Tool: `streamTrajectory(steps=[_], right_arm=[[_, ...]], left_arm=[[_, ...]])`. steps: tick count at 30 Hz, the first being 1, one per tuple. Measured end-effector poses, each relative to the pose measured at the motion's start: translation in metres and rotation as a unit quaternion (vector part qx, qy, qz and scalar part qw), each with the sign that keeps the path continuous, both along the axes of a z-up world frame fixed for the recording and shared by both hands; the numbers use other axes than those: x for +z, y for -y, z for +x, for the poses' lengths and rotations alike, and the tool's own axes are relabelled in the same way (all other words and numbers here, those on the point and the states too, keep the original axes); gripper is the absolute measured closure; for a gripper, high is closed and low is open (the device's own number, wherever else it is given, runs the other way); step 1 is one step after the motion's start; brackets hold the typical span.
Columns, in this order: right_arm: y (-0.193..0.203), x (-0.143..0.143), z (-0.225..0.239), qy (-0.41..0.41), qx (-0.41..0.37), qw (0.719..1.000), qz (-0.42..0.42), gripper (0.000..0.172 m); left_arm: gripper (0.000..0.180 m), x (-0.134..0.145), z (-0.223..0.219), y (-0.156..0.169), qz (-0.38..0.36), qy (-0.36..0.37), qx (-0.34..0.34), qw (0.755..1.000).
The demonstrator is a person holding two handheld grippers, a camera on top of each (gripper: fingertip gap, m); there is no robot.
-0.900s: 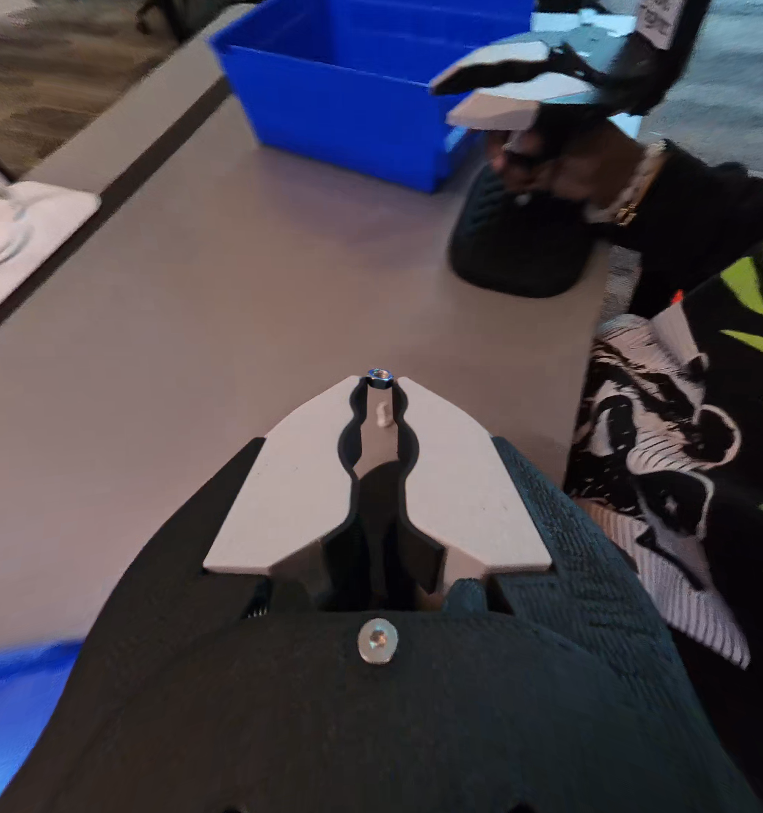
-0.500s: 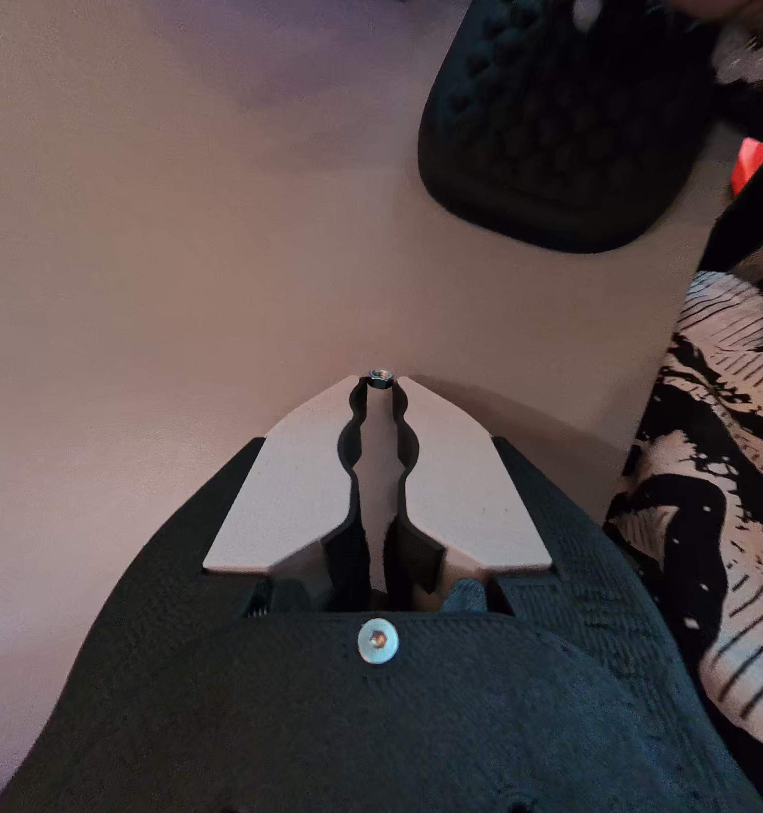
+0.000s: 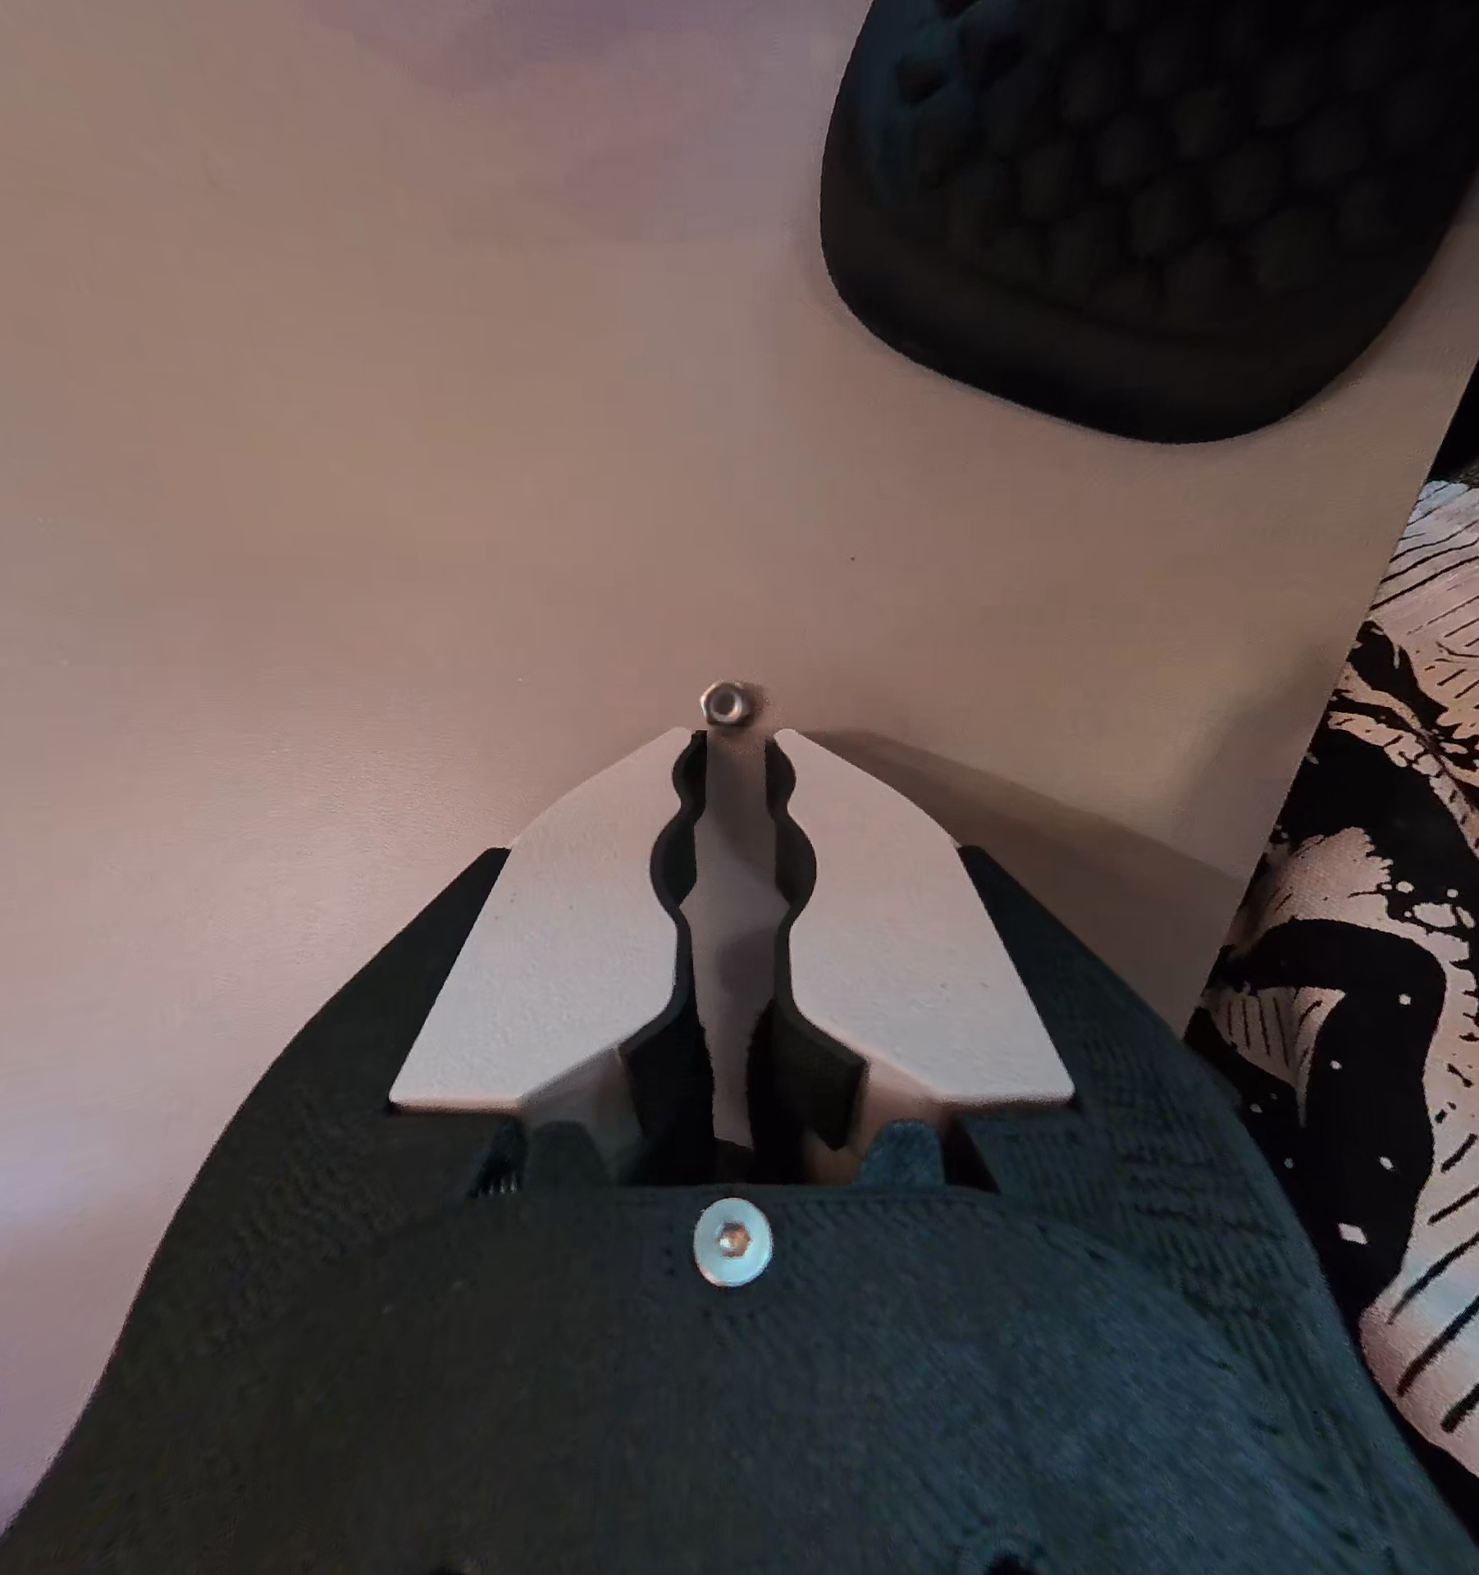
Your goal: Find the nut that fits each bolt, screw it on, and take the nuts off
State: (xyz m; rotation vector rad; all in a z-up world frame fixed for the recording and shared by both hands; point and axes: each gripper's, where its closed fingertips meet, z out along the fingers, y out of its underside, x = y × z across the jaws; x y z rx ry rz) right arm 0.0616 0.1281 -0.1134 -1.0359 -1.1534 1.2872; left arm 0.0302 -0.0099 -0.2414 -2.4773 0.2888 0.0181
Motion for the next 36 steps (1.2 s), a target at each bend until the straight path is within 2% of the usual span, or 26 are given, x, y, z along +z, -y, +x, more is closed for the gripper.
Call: streamTrajectory(steps=[5, 9, 11, 14, 16, 17, 20, 25, 29, 36], right_arm=[[0.000, 0.000, 0.000, 0.002, 0.000, 1.000, 0.000, 0.141], [0.003, -0.003, -0.004, 0.020, 0.007, 1.000, 0.008, 0.140], [0.008, -0.007, -0.009, 0.042, 0.012, 0.999, 0.023, 0.140], [0.020, -0.016, -0.019, 0.088, 0.028, 0.994, 0.058, 0.138], [0.037, -0.022, -0.027, 0.117, 0.055, 0.988, 0.079, 0.137], [0.048, -0.024, -0.032, 0.130, 0.074, 0.985, 0.083, 0.136], [0.091, -0.030, -0.045, 0.166, 0.155, 0.971, 0.074, 0.136], [0.151, -0.058, -0.069, 0.248, 0.244, 0.935, 0.067, 0.143], [0.167, -0.085, -0.086, 0.312, 0.249, 0.914, 0.076, 0.147], [0.176, -0.102, -0.096, 0.347, 0.257, 0.897, 0.088, 0.165]], left_arm=[[0.165, 0.013, 0.001, 0.003, 0.034, 0.009, 0.011, 0.999], [0.158, 0.060, -0.010, 0.006, 0.183, 0.047, 0.043, 0.981], [0.154, 0.091, -0.019, 0.014, 0.290, 0.075, 0.044, 0.953], [0.148, 0.135, -0.038, 0.036, 0.444, 0.137, 0.058, 0.884], [0.146, 0.153, -0.048, 0.053, 0.511, 0.174, 0.060, 0.839], [0.144, 0.156, -0.053, 0.059, 0.529, 0.186, 0.062, 0.825], [0.141, 0.154, -0.059, 0.068, 0.547, 0.205, 0.064, 0.809], [0.140, 0.146, -0.056, 0.070, 0.543, 0.205, 0.060, 0.812], [0.140, 0.147, -0.055, 0.072, 0.545, 0.203, 0.053, 0.812], [0.140, 0.146, -0.054, 0.073, 0.545, 0.207, 0.046, 0.811]])
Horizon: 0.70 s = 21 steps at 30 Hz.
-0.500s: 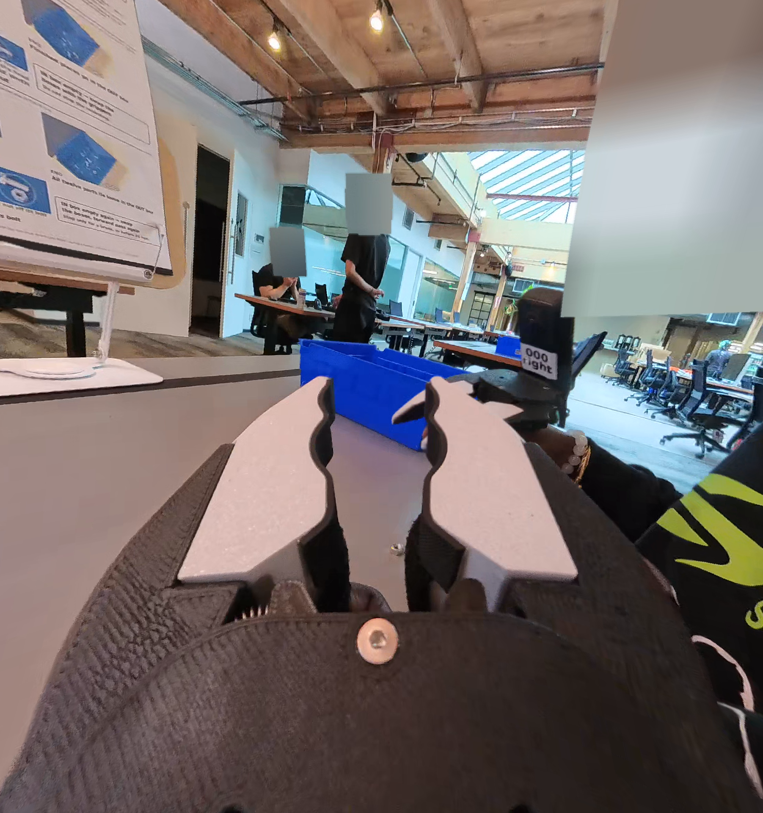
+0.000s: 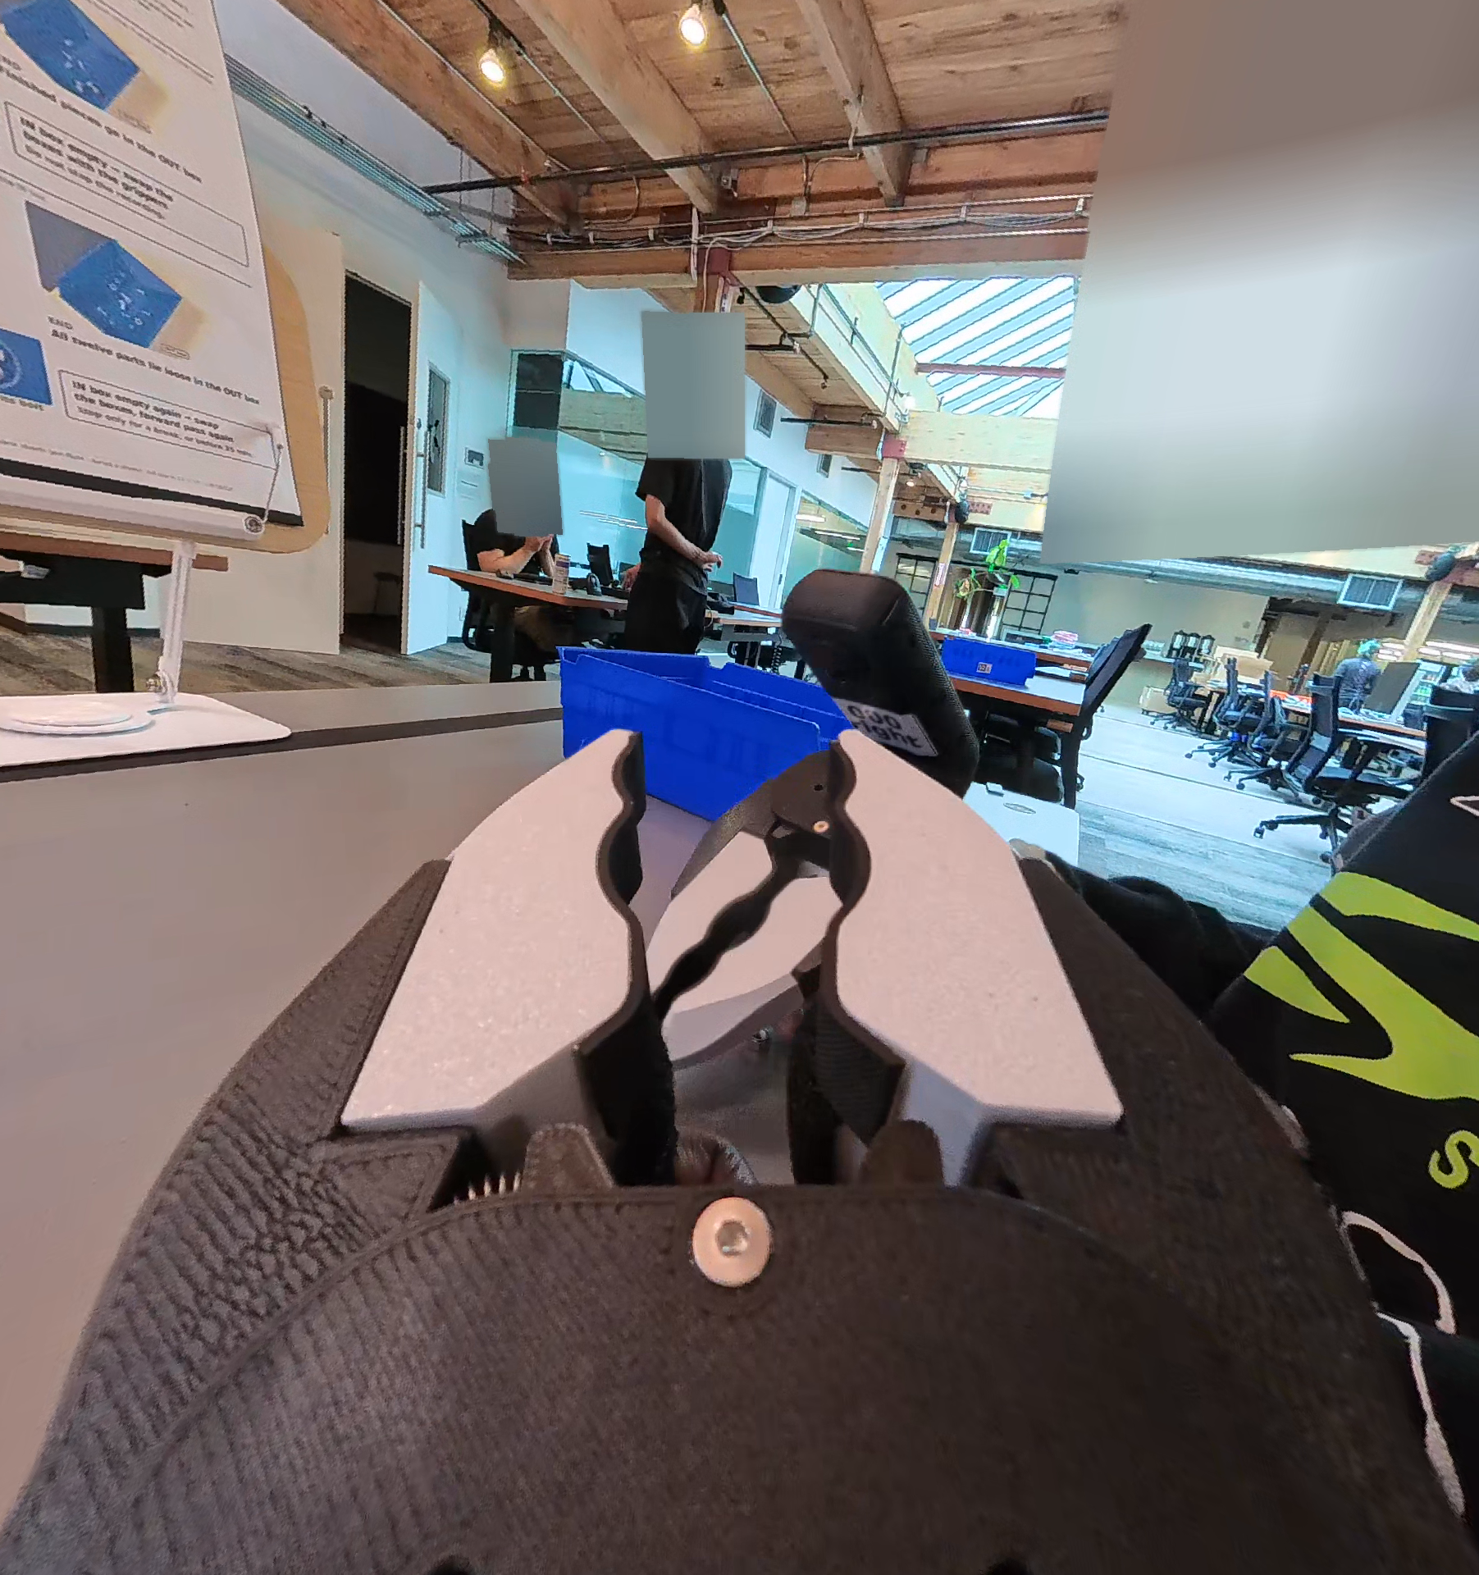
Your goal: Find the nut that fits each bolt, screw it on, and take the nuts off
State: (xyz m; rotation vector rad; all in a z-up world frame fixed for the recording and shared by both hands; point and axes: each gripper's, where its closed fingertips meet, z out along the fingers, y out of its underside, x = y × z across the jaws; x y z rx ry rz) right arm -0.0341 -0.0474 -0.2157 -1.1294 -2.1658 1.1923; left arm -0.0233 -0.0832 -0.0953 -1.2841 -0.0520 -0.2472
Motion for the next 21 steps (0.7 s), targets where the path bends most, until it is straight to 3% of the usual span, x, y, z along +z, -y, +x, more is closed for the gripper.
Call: streamTrajectory(steps=[2, 5, 11, 15, 21], right_arm=[[-0.003, 0.006, 0.001, -0.007, -0.005, 1.000, -0.010, 0.166], [-0.009, 0.037, 0.007, -0.031, -0.016, 0.997, -0.068, 0.166], [-0.015, 0.108, 0.027, -0.092, -0.021, 0.986, -0.137, 0.166], [-0.012, 0.120, 0.033, -0.095, -0.030, 0.986, -0.130, 0.166], [-0.009, 0.124, 0.029, -0.095, -0.075, 0.980, -0.159, 0.166]], left_arm=[[0.139, -0.002, 0.001, -0.001, -0.010, -0.005, 0.001, 1.000], [0.138, -0.011, 0.005, -0.010, -0.063, -0.044, 0.025, 0.997], [0.142, -0.035, 0.019, -0.043, -0.180, -0.169, 0.111, 0.963], [0.148, -0.034, 0.022, -0.052, -0.183, -0.175, 0.129, 0.959], [0.155, -0.030, 0.008, -0.050, -0.188, -0.217, 0.220, 0.932]])
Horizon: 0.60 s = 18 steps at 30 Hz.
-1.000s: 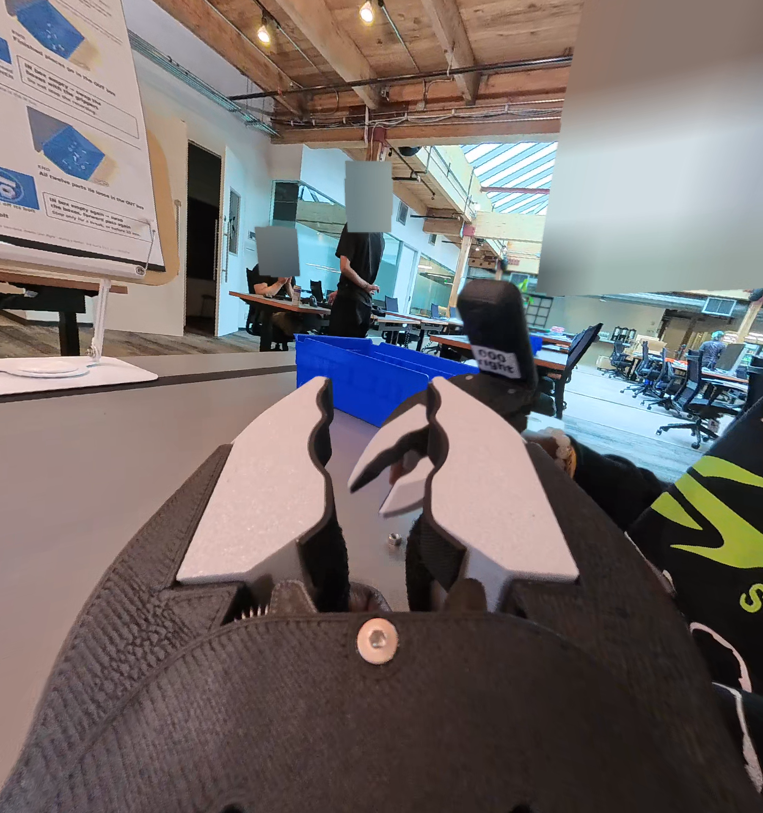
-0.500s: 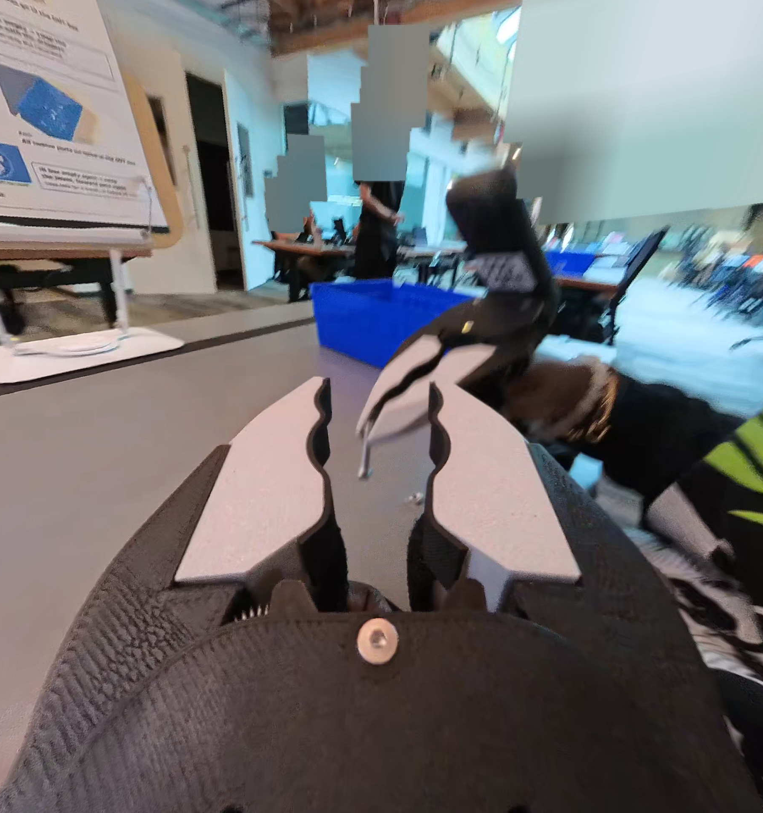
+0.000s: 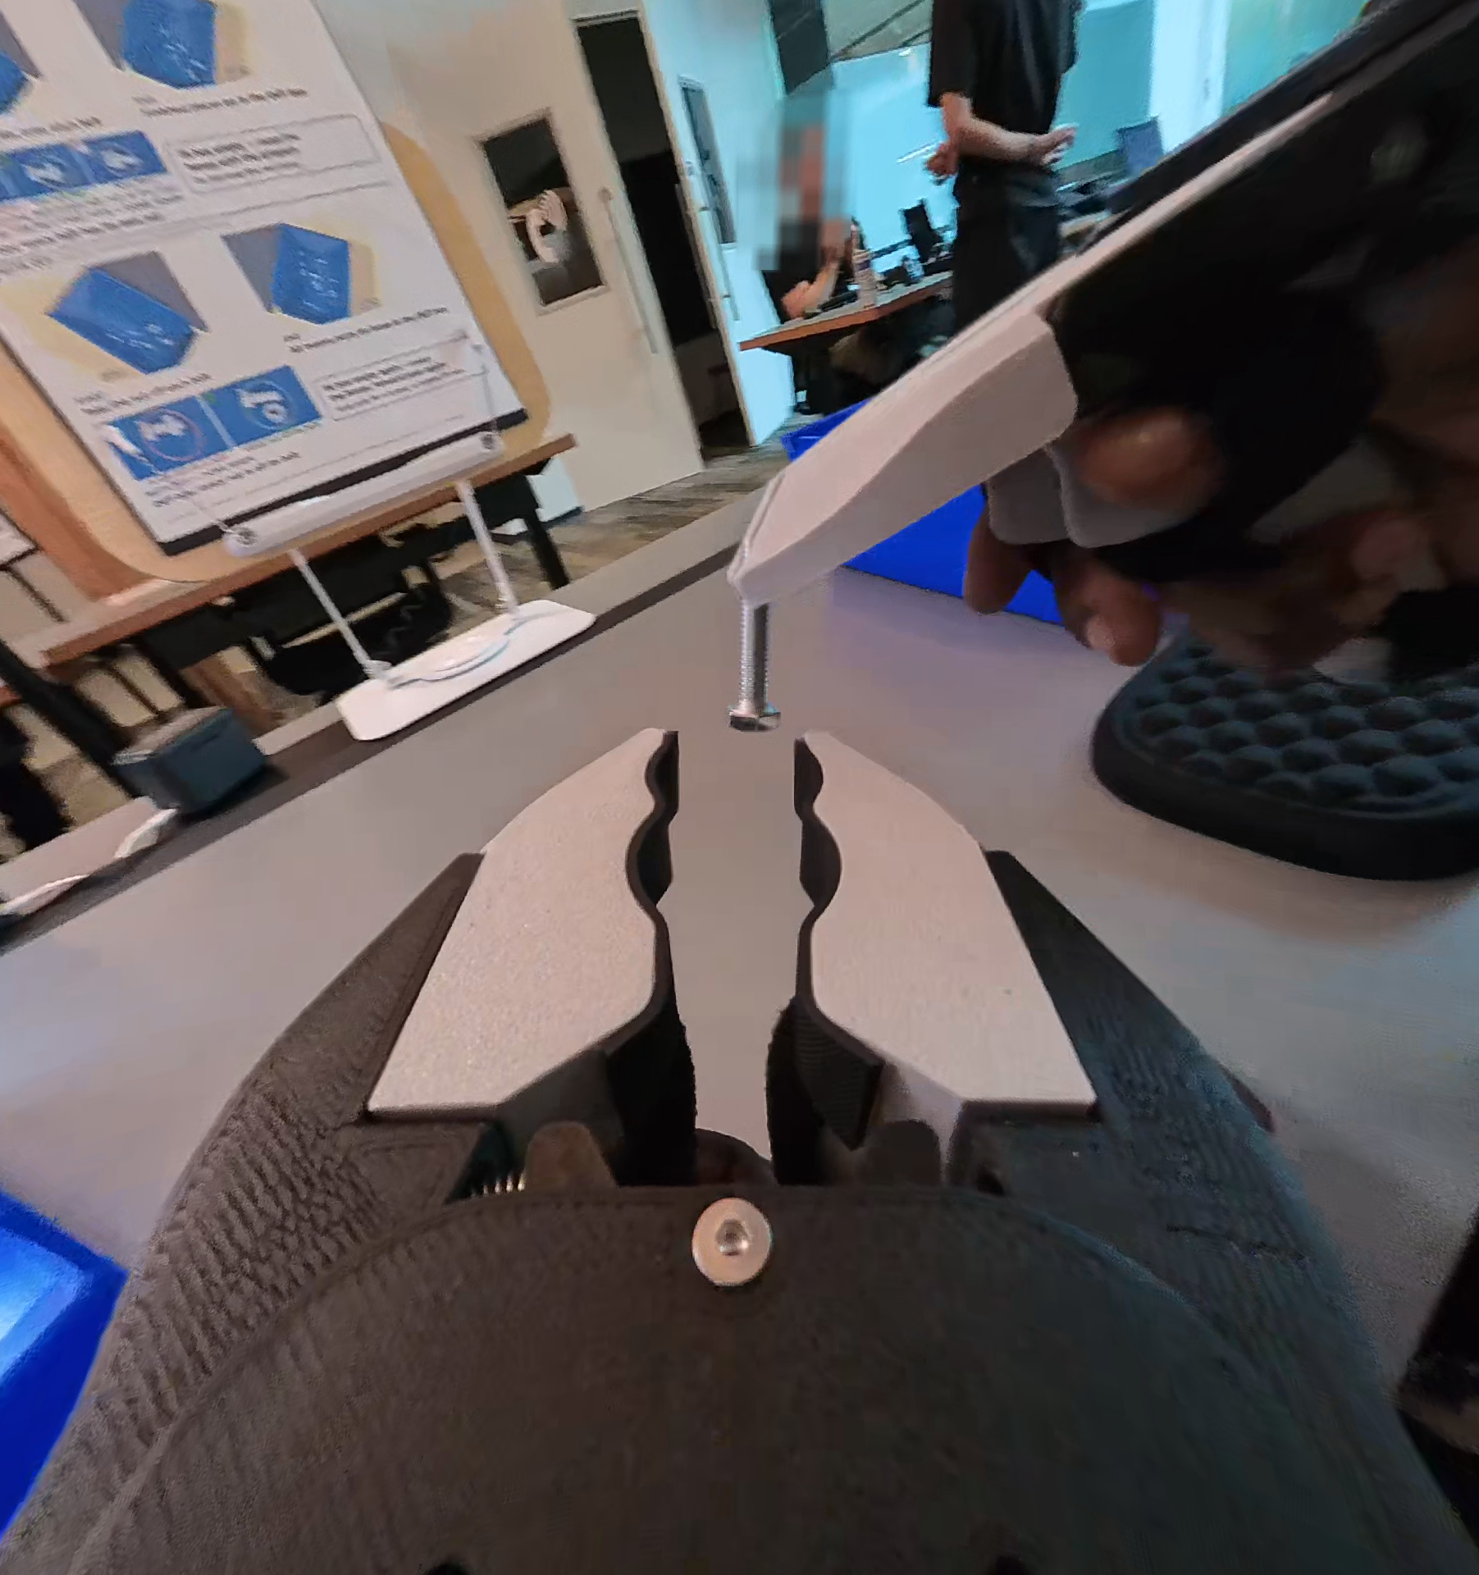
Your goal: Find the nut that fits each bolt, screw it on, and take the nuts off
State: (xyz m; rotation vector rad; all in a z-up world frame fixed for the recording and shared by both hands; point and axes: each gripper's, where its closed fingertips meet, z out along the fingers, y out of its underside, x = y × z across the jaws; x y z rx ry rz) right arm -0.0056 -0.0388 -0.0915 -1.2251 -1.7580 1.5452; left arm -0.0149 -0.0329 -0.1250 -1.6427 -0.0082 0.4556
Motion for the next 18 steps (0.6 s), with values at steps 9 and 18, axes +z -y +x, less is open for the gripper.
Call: streamTrajectory(steps=[9, 18], right_arm=[[0.0037, -0.0010, -0.0053, 0.003, -0.015, 0.999, -0.033, 0.166], [0.0033, -0.0036, -0.0072, 0.003, -0.018, 0.999, -0.032, 0.166]], left_arm=[[0.160, -0.0018, -0.0068, -0.0023, -0.011, -0.035, 0.045, 0.998], [0.167, -0.0013, -0.0071, -0.0032, -0.008, -0.036, 0.046, 0.998]])
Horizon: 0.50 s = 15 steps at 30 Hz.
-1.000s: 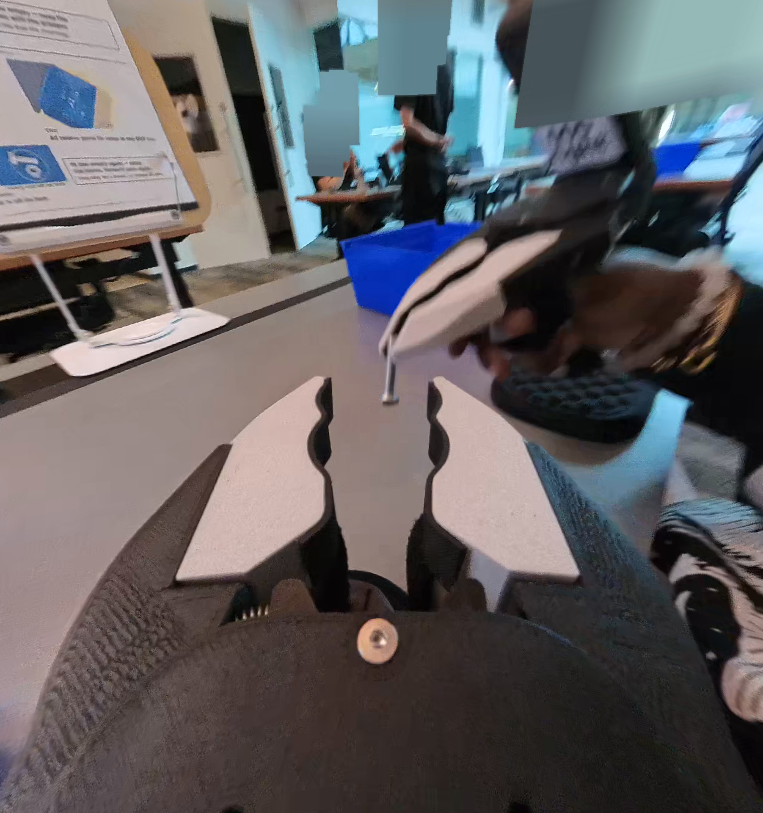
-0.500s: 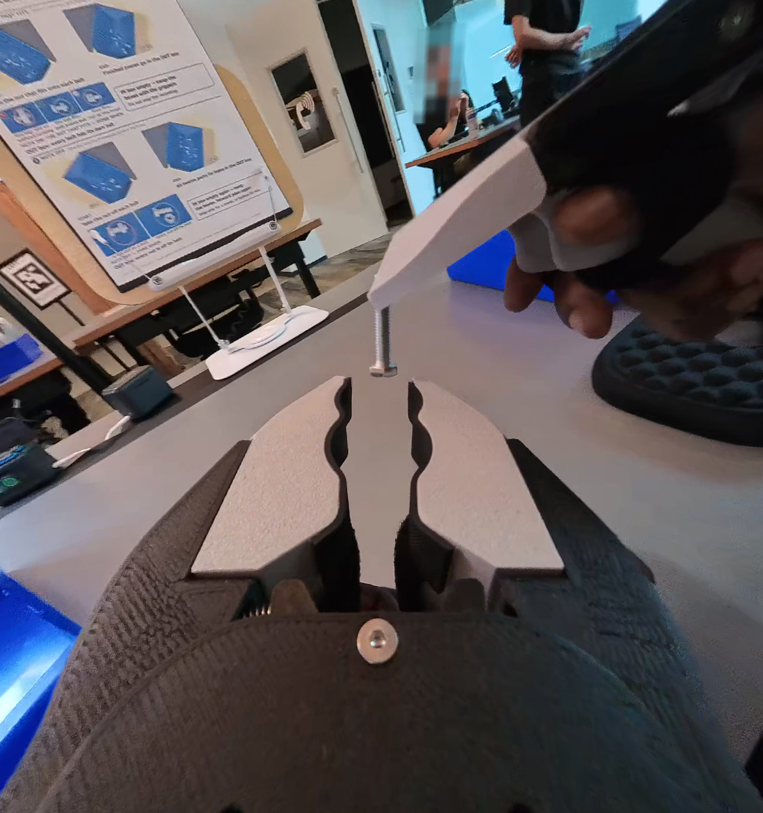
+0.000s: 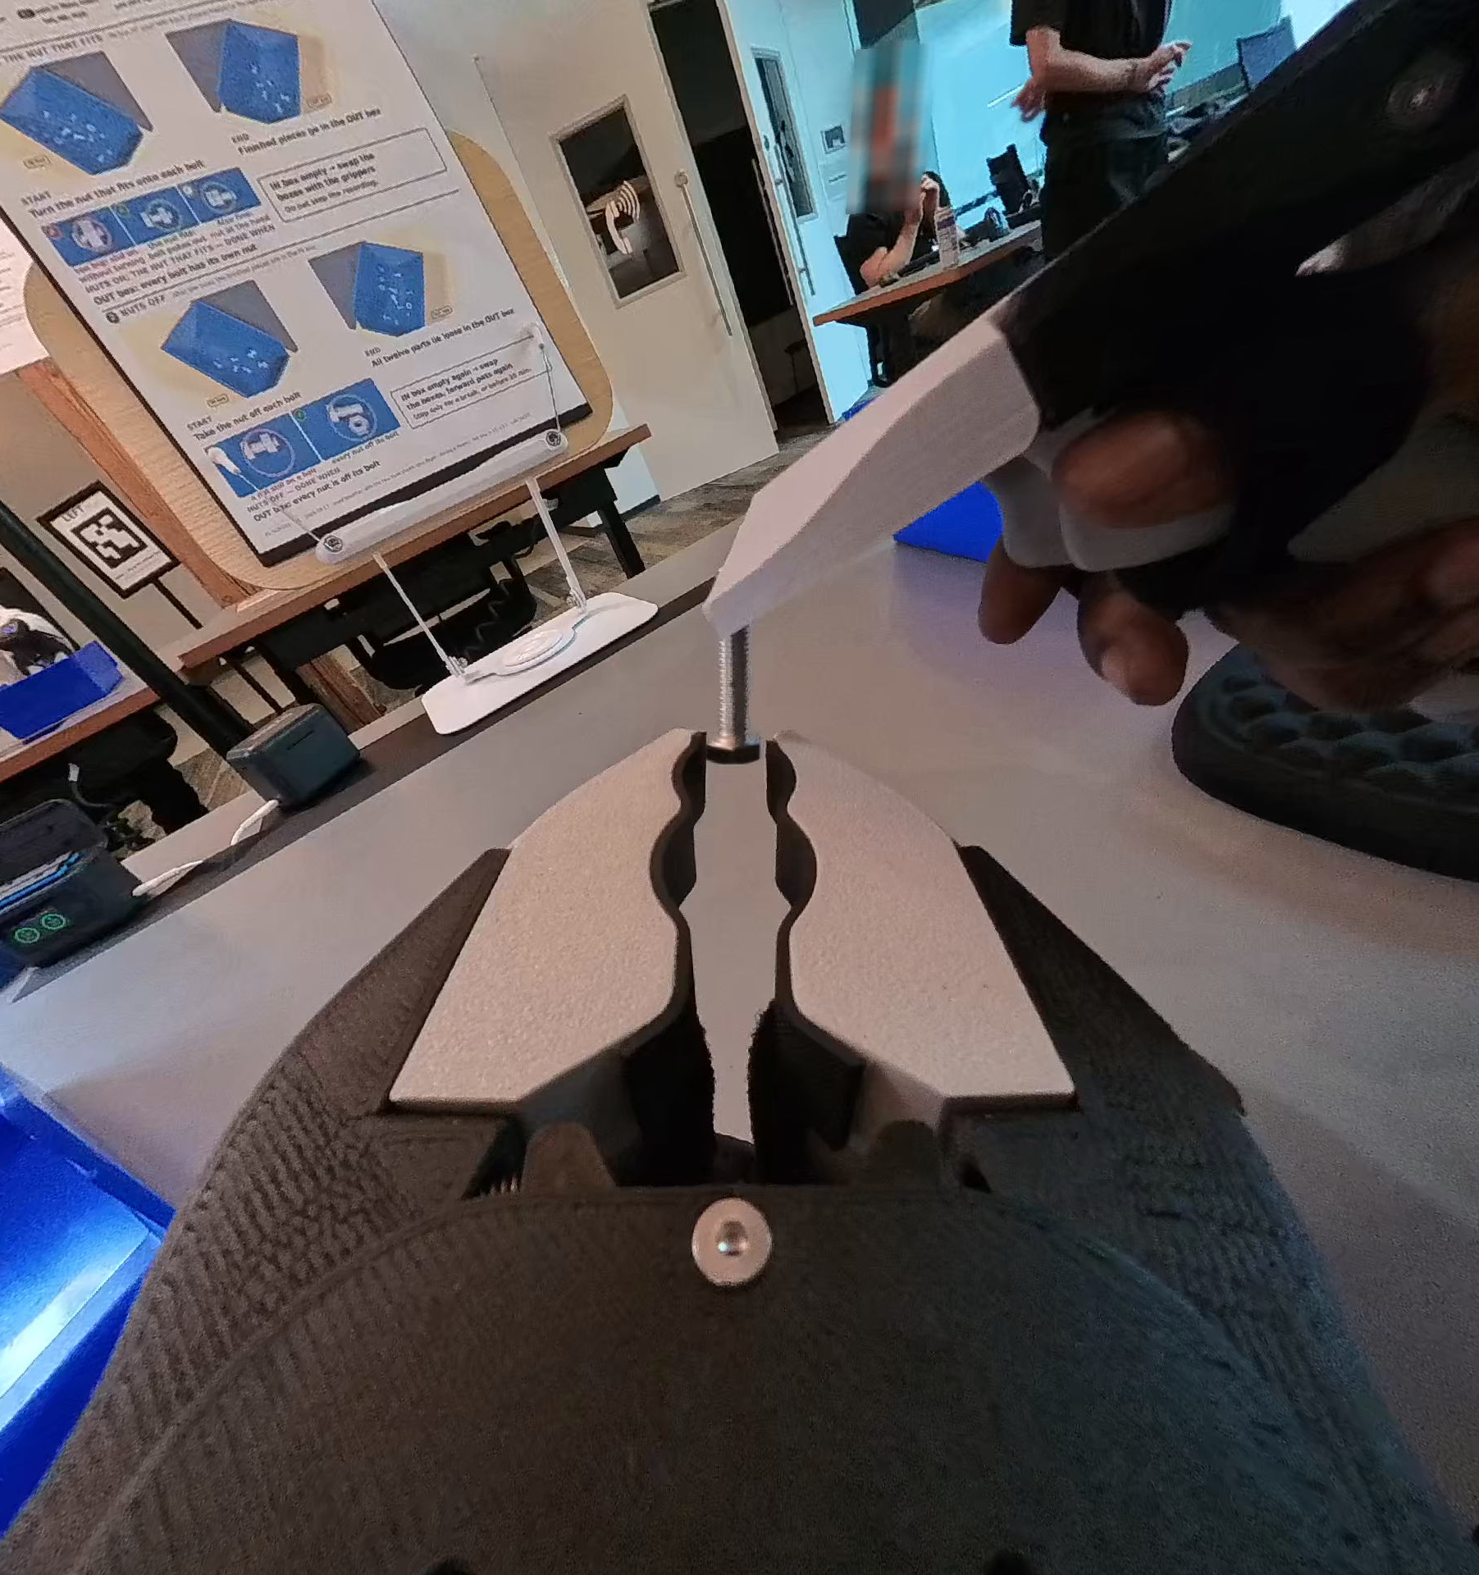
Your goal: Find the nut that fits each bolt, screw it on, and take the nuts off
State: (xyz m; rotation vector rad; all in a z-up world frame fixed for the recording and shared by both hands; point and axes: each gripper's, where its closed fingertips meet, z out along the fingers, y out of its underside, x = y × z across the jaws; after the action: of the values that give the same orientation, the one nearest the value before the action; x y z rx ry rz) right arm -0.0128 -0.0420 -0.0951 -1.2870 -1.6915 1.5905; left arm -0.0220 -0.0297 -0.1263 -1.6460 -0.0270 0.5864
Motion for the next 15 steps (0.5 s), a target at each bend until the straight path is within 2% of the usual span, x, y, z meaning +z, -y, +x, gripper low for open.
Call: streamTrajectory(steps=[9, 11, 13, 15], right_arm=[[-0.001, 0.000, 0.002, -0.002, 0.010, 1.000, 0.005, 0.166], [-0.006, 0.002, 0.007, -0.006, 0.028, 0.999, 0.022, 0.151], [-0.016, -0.007, 0.017, 0.011, 0.064, 0.995, 0.074, 0.142], [-0.026, -0.036, 0.029, 0.061, 0.129, 0.977, 0.161, 0.142]], left_arm=[[0.170, -0.001, 0.003, -0.001, 0.002, 0.011, -0.021, 1.000], [0.171, 0.000, 0.004, 0.001, 0.020, 0.054, -0.050, 0.997], [0.171, 0.002, 0.004, 0.005, 0.045, 0.102, -0.088, 0.990], [0.171, 0.005, 0.003, 0.011, 0.071, 0.146, -0.124, 0.979]])
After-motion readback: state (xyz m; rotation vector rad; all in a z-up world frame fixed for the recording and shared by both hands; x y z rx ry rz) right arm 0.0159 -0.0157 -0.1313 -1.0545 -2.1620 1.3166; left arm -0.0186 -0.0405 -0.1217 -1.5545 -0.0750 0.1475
